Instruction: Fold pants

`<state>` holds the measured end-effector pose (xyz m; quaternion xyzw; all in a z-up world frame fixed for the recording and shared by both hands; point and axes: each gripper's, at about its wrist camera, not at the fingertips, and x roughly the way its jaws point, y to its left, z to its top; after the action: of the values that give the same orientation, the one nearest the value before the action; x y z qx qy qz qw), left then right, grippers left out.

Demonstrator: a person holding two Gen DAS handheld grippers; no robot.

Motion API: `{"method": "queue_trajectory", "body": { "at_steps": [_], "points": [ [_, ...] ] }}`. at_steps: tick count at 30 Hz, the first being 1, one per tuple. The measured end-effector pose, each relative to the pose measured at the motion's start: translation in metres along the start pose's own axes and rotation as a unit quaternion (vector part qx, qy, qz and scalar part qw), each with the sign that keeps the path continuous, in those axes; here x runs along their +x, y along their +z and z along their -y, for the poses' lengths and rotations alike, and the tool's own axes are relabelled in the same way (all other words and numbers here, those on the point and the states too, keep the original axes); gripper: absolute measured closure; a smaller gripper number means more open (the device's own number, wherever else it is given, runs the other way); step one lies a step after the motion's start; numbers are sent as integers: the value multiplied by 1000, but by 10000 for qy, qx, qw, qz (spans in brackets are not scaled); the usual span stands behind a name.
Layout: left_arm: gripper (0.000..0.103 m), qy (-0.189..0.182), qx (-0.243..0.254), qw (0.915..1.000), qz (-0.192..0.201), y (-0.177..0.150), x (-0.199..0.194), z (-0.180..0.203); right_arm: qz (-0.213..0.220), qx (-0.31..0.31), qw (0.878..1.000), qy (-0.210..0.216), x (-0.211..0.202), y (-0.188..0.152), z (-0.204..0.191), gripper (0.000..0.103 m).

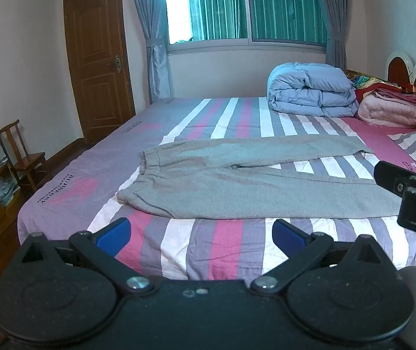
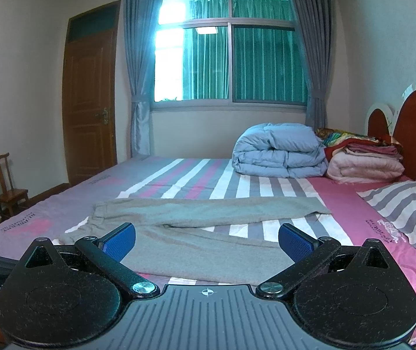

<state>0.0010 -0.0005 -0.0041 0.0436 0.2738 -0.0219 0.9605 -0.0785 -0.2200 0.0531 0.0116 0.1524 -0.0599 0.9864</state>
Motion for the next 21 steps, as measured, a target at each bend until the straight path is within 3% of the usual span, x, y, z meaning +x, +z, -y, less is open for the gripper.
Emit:
{"method": "queue_trajectory", "body": {
  "at_steps": [15, 16, 18, 21],
  "points": [
    [6, -19, 39, 9999, -103, -3, 6, 5, -34, 14, 10000, -9, 3, -5, 3, 0],
    [6, -24, 38, 9998, -179, -3, 6, 5, -35, 3, 10000, -20, 4, -6, 2, 0],
    [6, -56, 110, 9950, -994, -2, 8, 4, -48, 21, 10000, -47, 7, -7, 1, 0],
    [6, -83, 92, 9974, -712, -5, 10, 4, -69, 29, 9999, -68, 12, -9, 4, 0]
  ]
}}
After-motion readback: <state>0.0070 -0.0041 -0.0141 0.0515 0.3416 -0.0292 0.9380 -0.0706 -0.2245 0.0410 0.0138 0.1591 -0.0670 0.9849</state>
